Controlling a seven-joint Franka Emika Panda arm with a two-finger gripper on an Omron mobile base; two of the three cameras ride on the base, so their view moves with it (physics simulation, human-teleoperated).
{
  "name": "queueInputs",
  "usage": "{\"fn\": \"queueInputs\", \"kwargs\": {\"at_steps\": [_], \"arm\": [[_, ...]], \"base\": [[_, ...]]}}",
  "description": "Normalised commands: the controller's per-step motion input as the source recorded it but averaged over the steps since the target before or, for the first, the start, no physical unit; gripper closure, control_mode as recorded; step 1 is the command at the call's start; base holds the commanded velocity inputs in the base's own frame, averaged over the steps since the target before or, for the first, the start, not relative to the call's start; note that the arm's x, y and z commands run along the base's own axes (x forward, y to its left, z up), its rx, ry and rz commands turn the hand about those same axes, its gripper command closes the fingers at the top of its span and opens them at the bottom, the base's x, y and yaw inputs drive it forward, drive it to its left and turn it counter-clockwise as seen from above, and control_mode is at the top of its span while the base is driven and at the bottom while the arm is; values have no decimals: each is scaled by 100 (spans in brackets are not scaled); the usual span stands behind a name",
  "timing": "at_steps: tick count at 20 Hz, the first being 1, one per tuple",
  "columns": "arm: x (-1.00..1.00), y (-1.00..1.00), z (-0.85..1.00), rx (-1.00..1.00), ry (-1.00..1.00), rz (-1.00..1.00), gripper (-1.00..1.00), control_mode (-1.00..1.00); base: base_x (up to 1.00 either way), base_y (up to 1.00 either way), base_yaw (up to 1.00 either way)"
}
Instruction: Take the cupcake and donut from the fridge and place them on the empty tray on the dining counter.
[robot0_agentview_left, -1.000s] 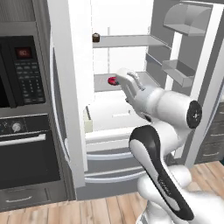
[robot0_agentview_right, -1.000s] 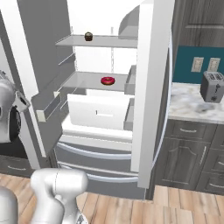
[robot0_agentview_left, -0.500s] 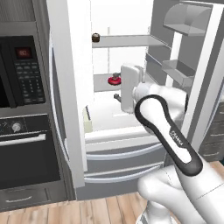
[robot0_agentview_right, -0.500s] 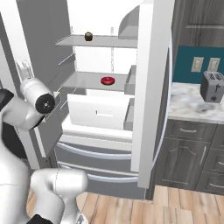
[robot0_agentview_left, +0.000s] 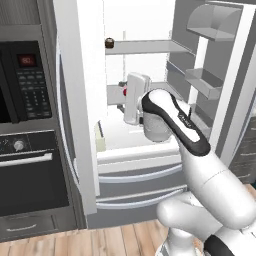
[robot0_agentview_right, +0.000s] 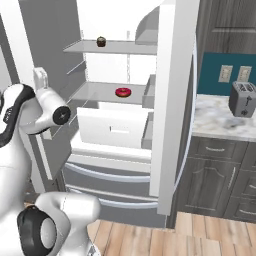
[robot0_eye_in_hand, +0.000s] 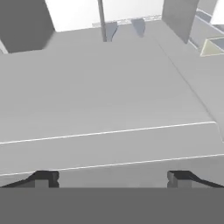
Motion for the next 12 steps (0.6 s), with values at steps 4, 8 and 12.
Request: {"fn": "queueInputs", "kwargs": {"at_steps": [4, 8, 12], "arm": [[52, 59, -14, 3, 2, 8, -100, -100], [46, 97, -32, 1, 1, 8, -100, -100], [50, 87, -32, 1, 0, 4, -100, -100]], "base": [[0, 0, 0], [0, 0, 0], [0, 0, 0]]}}
